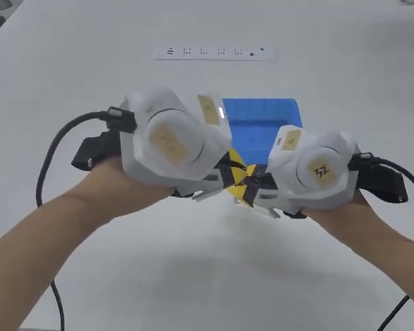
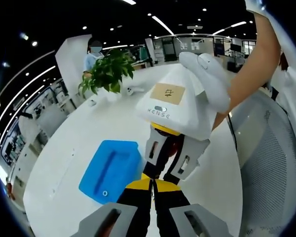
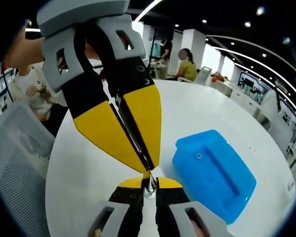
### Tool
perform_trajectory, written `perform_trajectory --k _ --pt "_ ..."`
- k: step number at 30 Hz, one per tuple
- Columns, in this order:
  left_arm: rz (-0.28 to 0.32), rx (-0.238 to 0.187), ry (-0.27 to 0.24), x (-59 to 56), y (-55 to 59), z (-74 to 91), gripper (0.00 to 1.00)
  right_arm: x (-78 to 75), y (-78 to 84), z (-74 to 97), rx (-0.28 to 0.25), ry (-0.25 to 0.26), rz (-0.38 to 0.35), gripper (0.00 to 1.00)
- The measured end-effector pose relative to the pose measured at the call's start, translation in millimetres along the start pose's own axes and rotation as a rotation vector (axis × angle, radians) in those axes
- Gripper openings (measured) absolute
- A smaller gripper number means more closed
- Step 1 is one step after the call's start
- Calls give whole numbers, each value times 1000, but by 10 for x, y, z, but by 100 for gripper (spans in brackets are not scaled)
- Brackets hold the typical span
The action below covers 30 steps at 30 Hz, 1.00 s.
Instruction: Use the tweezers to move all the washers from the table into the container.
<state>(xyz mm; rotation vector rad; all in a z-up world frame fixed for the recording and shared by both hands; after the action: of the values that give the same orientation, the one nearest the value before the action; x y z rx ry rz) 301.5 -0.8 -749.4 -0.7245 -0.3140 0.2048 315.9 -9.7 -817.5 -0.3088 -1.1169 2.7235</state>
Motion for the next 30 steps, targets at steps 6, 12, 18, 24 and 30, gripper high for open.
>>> perform_trajectory --k 6,12,18,24,30 --pt "-45 30 -1 -34 -4 8 0 15 -6 11 46 20 74 4" --pt "-35 16 -5 -4 -55 87 0 -4 -64 89 42 24 69 3" --pt "-56 12 -15 42 -140 174 0 -38 -169 159 26 29 57 3" --pt "-79 7 -26 148 -250 254 0 -115 -282 234 -2 38 27 3" --pt "-104 -8 -44 262 -396 290 0 -271 -389 338 -30 68 12 3"
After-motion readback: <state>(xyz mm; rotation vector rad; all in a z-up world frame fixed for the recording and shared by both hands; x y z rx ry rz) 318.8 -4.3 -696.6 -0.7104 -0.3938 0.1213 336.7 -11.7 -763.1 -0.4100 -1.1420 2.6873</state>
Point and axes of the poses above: the centre of the closed fingertips' face, and the gripper's own axes: z roughly backward along the fingers, x roughly to its left, y roughly out of its underside, the point moved 3 cm from there along z, roughly backward along the fingers, and after that the axes turned 3 degrees about x, right-handed, at the moved point
